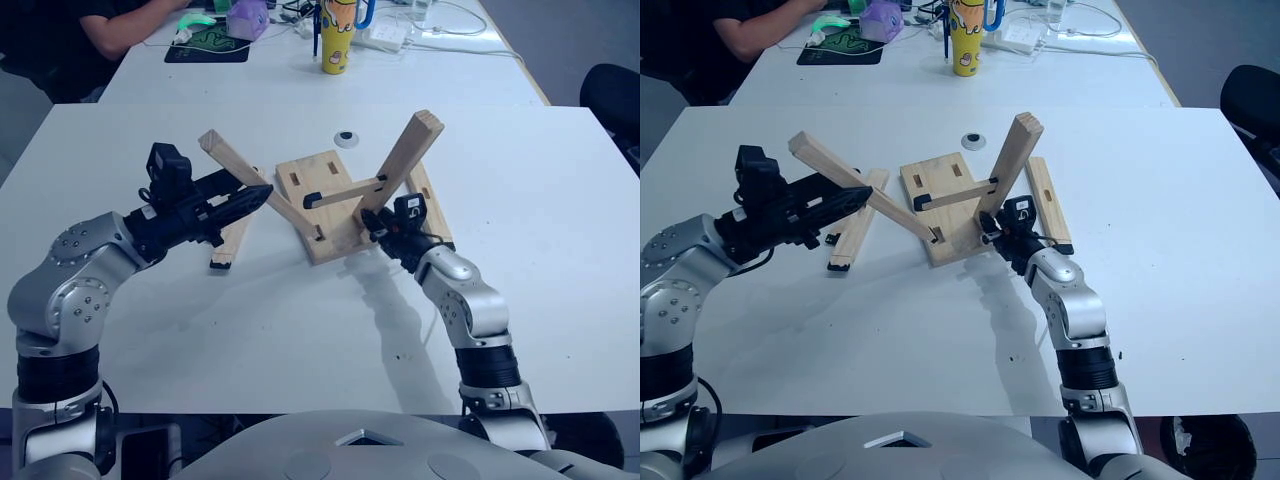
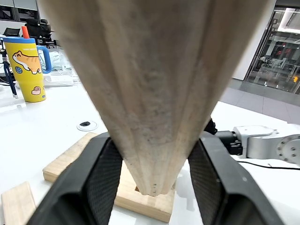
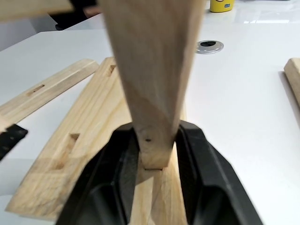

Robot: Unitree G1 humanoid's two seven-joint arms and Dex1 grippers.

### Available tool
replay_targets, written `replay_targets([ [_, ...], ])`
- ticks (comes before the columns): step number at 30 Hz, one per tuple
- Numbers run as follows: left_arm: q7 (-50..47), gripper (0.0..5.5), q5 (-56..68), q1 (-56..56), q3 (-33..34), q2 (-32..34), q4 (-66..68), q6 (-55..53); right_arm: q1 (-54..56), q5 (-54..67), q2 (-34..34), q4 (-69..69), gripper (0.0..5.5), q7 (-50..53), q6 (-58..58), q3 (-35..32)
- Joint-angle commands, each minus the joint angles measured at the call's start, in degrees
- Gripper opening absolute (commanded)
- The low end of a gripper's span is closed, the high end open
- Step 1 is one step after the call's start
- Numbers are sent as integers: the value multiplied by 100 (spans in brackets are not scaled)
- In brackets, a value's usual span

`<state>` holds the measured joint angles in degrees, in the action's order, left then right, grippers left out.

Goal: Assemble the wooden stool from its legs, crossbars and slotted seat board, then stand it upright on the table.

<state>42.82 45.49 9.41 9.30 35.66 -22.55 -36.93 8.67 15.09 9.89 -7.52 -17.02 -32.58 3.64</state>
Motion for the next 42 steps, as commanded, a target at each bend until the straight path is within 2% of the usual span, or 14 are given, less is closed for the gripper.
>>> replay_targets([
  [1, 300, 204, -300, 166, -209, -18, 389, 298, -84, -12, -37, 85, 107, -2, -130, 40],
  [11, 1083, 204, -992, 543, -717, -92, 1484, 1016, -67, 5, -73, 246, 107, -105, -131, 104],
  [19, 1519, 203, -1510, 1043, -1012, 230, 1810, 1141, -110, -5, -86, 191, 107, -132, -150, 179],
  [26, 1517, 203, -1698, 1442, -1217, 317, 1771, 702, -140, -21, -126, 163, 107, -118, -157, 251],
  [35, 1406, 203, -2065, 973, -1933, 291, 1121, 543, -177, 31, -171, 53, 107, -75, -378, 340],
  [42, 1140, 203, -2206, 1178, -2005, 136, 1442, 478, -182, -56, -69, 24, 107, -158, -411, 482],
])
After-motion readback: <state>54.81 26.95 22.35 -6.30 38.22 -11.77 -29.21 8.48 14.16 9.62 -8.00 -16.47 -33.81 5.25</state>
